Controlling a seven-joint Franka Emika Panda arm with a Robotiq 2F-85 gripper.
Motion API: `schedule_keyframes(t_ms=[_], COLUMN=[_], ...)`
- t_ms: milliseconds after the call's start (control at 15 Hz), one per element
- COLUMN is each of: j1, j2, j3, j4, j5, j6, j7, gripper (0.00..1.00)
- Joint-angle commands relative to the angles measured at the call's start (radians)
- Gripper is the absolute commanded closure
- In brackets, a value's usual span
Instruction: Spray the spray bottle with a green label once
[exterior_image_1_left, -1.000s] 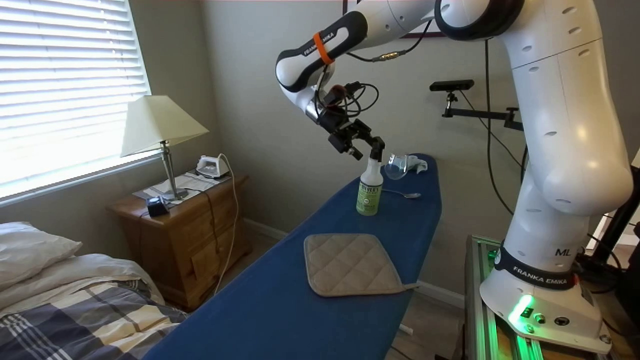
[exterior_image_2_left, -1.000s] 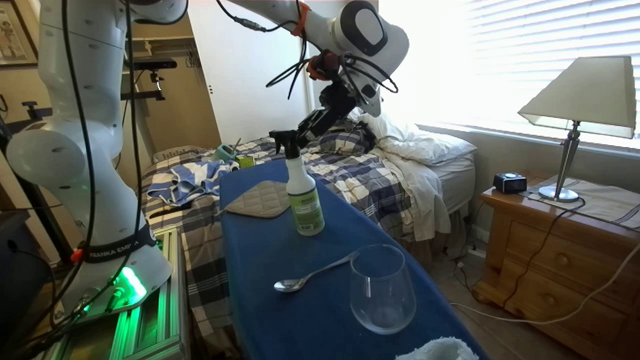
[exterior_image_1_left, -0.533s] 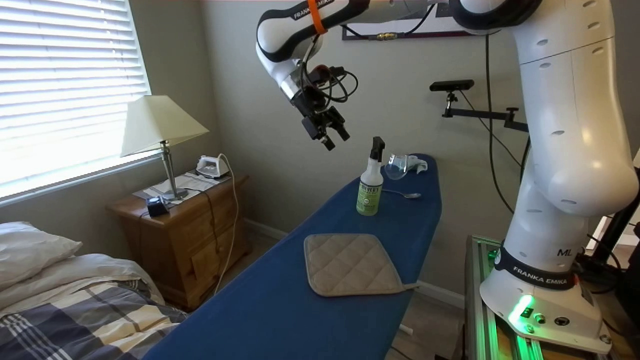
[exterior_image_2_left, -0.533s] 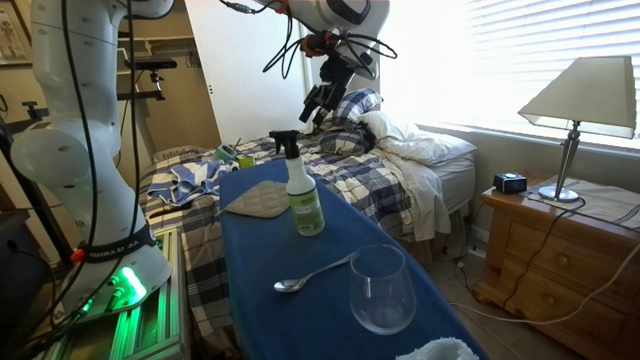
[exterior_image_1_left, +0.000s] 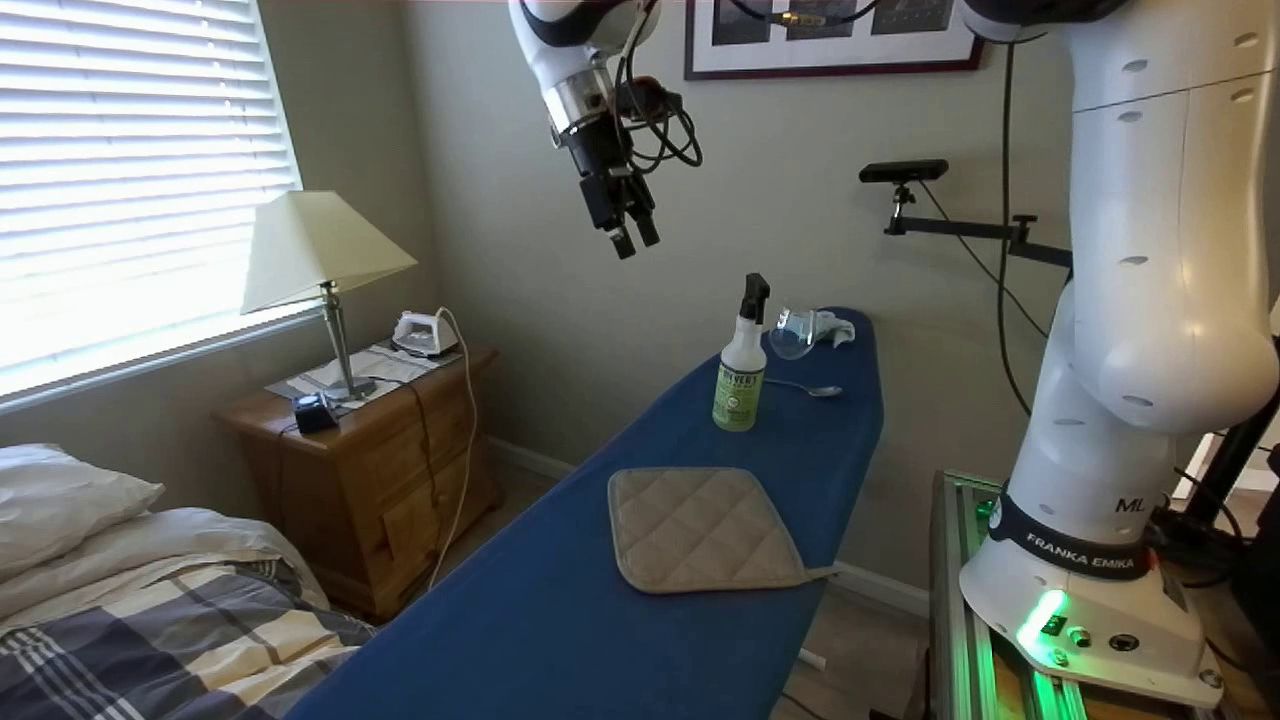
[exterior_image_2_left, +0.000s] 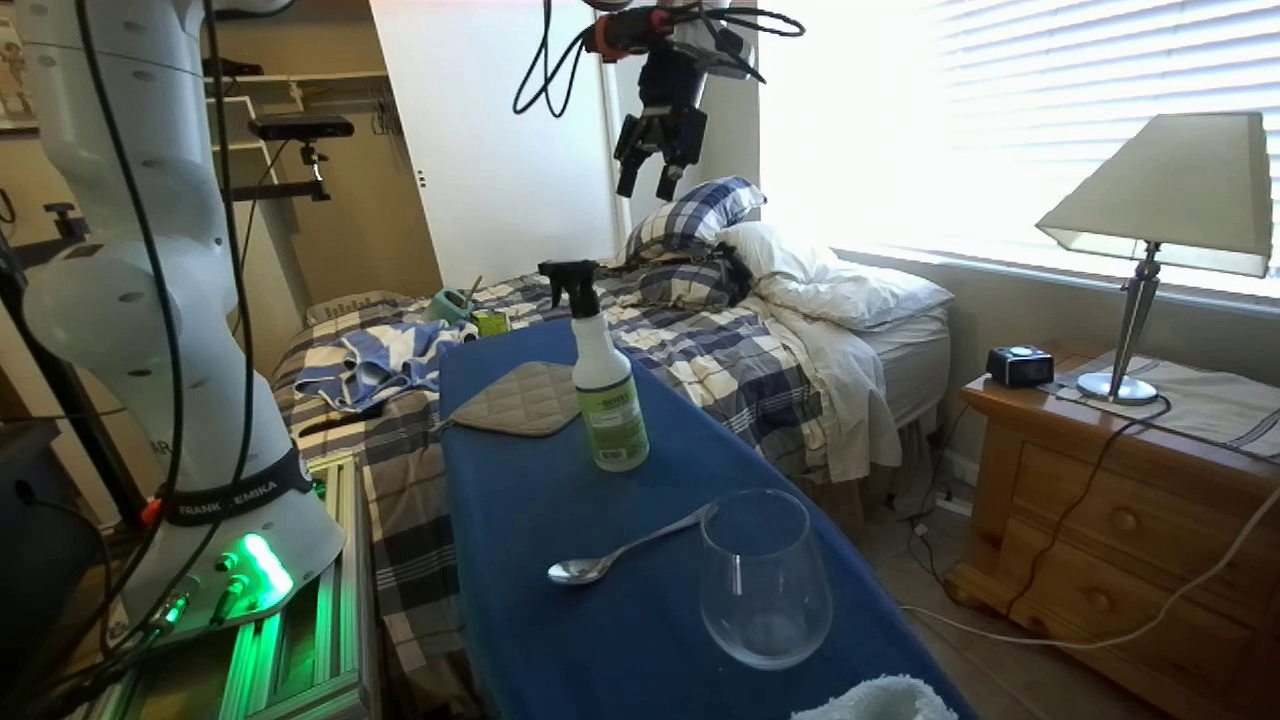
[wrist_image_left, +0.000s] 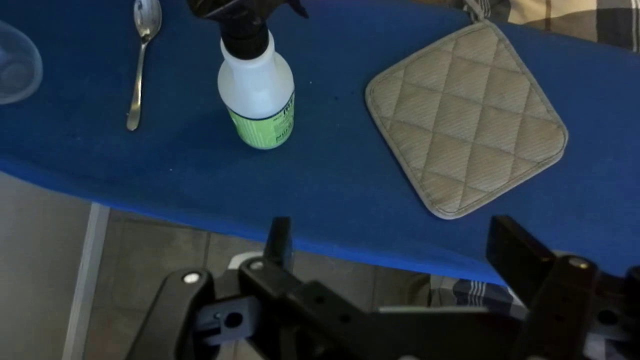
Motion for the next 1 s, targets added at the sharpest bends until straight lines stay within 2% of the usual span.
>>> schedule_keyframes(t_ms=[0,333,600,667,933], j1=[-0.001,-0.004,-0.015,0.0,-0.006], j2=[-0.094,-0.191,-0.291,-0.212,-0.263], j3=[-0.002,-0.013,-0.036,-0.026,-0.039], j4=[-0.039,-0.063,-0.162,-0.059,-0.121], j5=[0.019,0.024,0.027,0.0,0.003], j6=[0.042,0.083,0.156,0.098,0.123], j7=[-0.038,-0.041,-0.025,-0.025,-0.025], gripper=[0.0,0.0,0.0,0.0,0.0])
